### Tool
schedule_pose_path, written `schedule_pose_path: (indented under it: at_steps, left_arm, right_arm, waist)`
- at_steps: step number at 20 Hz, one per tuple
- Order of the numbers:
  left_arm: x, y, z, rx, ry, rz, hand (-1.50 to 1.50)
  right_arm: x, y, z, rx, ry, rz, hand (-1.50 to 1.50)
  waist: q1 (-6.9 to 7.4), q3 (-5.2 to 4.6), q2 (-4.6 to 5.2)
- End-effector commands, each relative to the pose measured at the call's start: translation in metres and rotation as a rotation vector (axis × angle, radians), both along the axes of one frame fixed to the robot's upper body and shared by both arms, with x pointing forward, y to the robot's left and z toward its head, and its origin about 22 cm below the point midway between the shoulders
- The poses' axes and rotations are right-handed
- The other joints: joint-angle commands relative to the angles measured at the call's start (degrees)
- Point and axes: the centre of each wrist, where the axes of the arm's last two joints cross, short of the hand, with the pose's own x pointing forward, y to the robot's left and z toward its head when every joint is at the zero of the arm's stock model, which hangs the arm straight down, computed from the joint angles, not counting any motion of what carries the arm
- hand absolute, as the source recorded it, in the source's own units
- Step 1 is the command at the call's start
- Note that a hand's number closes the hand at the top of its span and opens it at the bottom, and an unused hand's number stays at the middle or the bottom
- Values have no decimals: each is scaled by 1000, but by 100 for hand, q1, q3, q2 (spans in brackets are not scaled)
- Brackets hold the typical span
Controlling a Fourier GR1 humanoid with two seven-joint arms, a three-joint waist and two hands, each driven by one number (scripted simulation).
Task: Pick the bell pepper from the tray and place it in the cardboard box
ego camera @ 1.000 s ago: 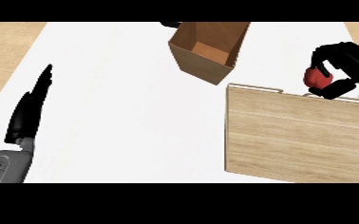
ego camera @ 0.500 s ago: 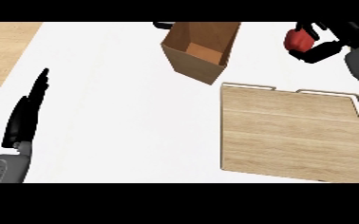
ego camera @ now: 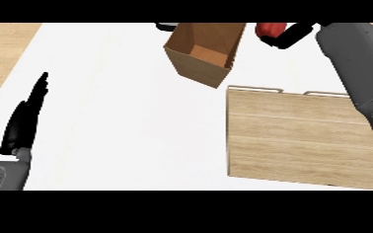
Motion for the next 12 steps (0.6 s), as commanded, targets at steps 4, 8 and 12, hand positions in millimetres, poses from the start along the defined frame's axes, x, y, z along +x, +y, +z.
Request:
schedule_pose_path:
  at_steps: [4,8,12]
  left_arm:
    - [-9,19,3,8,3,8,0]
    - [-1,-4,4,-4,-11,-9,0]
    - [9,2,13,12,-9,-28,0]
  right_arm:
    - [8,86,6,88,128,30,150]
    - [10,117,10,114,207,-5,150]
    - [6,149,-3,103,228,-16,150]
  waist:
    - [-34,-1,-25]
    - [92,1,28]
    - [153,0,63]
